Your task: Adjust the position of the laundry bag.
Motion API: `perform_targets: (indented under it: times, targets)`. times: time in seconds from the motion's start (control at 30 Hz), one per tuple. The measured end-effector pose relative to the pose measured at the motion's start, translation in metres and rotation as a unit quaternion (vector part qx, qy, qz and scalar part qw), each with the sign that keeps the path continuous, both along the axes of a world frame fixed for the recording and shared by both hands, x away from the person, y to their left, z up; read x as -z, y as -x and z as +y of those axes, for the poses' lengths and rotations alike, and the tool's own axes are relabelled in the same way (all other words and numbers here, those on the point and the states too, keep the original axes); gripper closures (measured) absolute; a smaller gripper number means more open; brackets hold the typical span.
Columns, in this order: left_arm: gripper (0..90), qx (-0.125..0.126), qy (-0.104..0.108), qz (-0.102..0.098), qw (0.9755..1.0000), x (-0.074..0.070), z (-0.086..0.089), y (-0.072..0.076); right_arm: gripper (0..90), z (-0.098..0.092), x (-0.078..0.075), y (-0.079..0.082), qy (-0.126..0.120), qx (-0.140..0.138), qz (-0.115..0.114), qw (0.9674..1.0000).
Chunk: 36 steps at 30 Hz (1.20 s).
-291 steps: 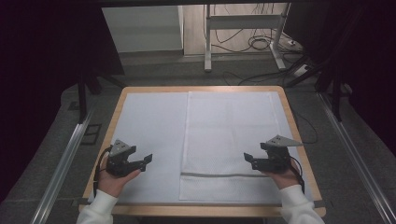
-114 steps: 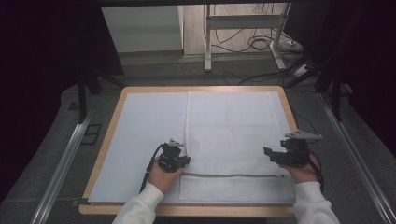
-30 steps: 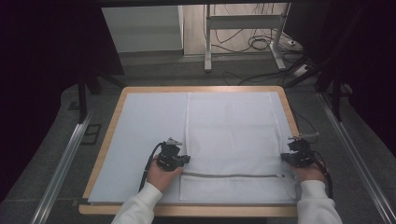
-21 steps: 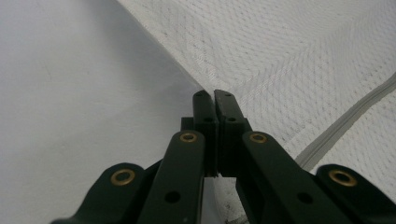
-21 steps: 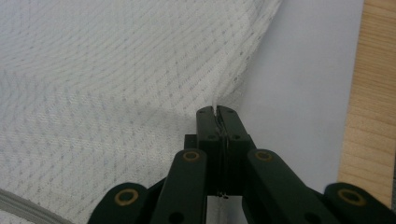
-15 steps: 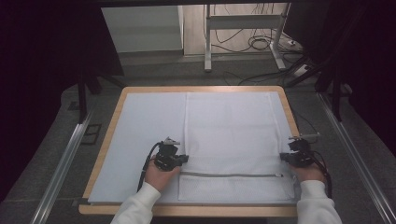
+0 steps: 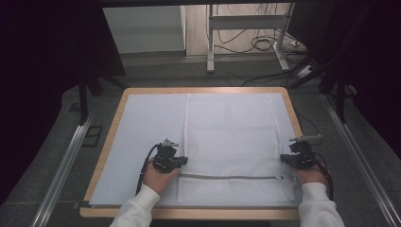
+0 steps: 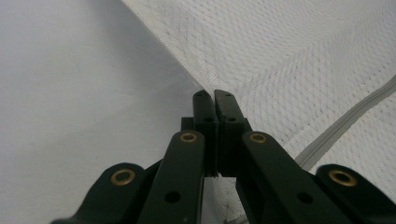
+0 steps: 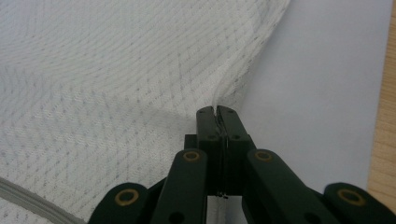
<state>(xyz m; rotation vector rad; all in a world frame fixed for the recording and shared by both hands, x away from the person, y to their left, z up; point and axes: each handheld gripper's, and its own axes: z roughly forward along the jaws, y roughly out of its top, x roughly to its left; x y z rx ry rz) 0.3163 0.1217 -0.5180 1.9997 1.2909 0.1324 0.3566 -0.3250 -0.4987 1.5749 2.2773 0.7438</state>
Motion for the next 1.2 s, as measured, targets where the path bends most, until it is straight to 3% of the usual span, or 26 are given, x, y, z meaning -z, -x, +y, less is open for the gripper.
perform_targets:
  times: [0.57, 1.2]
  targets:
    - [89.0, 0.002, 0.002, -0.002, 1.0000, -0.002, 0.012, -0.003, 87.8, 0.009, 0.000, 0.000, -0.007, -0.011, -0.004, 0.9999]
    - [89.0, -0.014, 0.010, -0.008, 0.9998, -0.004, 0.033, 0.000, 88.0, 0.028, 0.000, -0.001, -0.019, -0.028, -0.009, 0.9994]
